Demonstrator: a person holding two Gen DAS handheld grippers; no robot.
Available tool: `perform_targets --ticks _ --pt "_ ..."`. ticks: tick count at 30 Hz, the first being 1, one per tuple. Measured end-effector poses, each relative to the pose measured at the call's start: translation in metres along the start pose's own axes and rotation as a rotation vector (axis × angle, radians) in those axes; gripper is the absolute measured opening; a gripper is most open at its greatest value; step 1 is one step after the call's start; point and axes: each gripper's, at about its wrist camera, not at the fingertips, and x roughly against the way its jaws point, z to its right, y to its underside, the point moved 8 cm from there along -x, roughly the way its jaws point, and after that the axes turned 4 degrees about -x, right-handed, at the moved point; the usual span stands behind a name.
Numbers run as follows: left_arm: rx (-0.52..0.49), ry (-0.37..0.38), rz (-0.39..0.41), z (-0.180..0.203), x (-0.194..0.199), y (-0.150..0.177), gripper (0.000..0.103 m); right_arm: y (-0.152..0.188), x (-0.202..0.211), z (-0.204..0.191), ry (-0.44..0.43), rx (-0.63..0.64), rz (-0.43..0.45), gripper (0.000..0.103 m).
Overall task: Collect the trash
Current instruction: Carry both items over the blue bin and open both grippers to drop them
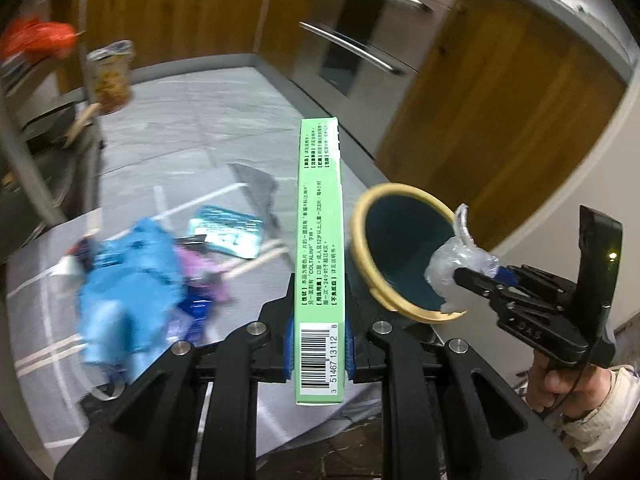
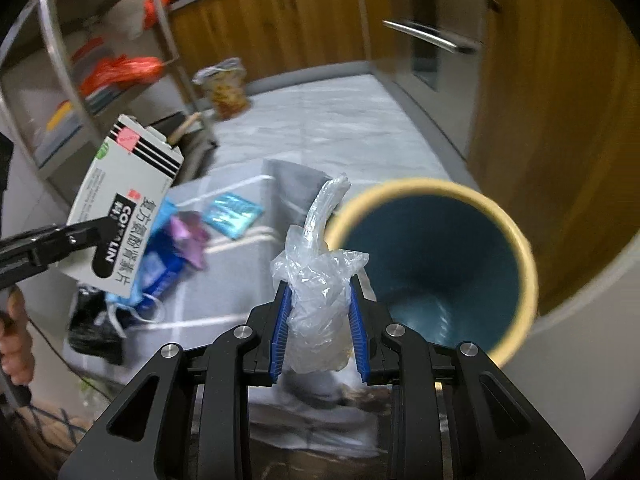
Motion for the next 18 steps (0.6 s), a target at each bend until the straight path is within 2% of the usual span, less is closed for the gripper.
perform_targets --ticks 6,9,13,18 --pt "-0.058 0.081 -0.02 0.05 -0.048 -0.012 0.017 0.014 -0.008 0.067 0.038 -0.13 -0.018 0.029" --pt "-0.078 0.104 -0.06 0.07 -0.077 -0.014 0.017 0.016 -0.011 0.09 0.046 -0.187 -0.021 0.029" --pt "-0.096 0.124 -0.119 0.091 -0.117 -0.013 0.017 0.016 -0.019 0.112 0.049 -0.244 -0.028 0.03" --pt "-0.111 0.109 -0.177 0.107 -0.162 -0.006 0.017 0.02 -0.035 0.131 0.06 -0.276 -0.061 0.03"
